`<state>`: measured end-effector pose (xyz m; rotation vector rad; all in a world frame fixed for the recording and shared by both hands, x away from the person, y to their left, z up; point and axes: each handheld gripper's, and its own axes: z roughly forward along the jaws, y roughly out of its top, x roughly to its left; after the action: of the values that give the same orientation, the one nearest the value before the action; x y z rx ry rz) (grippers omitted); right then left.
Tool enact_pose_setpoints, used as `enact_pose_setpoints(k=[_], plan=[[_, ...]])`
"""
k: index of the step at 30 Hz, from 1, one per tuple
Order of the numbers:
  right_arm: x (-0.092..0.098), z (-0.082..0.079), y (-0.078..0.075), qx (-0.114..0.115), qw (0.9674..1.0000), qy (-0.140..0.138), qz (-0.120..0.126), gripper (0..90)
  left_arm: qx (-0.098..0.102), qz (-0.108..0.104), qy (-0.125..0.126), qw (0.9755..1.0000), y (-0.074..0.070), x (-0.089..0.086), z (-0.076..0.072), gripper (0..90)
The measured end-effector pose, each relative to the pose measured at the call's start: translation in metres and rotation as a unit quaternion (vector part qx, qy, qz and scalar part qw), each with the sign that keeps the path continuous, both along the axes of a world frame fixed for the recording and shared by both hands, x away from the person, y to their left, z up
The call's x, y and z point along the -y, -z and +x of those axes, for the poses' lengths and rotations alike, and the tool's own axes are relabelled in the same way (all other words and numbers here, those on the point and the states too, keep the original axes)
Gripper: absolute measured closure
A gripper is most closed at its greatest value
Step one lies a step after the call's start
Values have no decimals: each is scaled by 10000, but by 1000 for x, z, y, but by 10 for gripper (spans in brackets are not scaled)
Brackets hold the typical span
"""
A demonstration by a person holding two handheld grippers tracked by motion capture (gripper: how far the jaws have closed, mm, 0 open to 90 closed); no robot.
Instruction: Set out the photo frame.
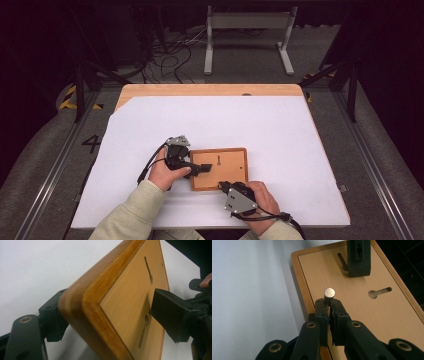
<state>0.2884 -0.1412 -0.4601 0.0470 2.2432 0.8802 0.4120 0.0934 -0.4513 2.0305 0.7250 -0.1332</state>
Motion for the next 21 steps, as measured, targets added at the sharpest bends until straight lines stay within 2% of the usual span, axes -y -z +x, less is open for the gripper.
enact_pose_setpoints(k=[2,5,9,12,14,16,19,21], plan=[[0,-1,0,-18,10000,10,0,857,-40,10,128,9999,0,5,-1,227],[0,-1,0,-16,10000,11,-3,857,-77,65,149,9998,1,6,-1,224],[-1,-1,0,-8,10000,33,-7,857,-218,-26,179,9996,3,5,0,244],[-1,-1,0,-6,10000,36,-38,856,-206,-47,210,9996,2,4,0,256],[-1,-1,-1,-11,10000,38,-46,854,-238,-121,244,9993,1,2,0,297],[-1,-1,-2,-93,9999,70,7,850,-190,-162,272,9993,0,-1,0,350],[3,1,-6,-314,9994,-20,136,837,-136,-190,342,9991,-1,-2,0,364],[4,1,-7,-351,9992,-43,176,832,-104,-189,345,9992,-1,-2,0,376]])
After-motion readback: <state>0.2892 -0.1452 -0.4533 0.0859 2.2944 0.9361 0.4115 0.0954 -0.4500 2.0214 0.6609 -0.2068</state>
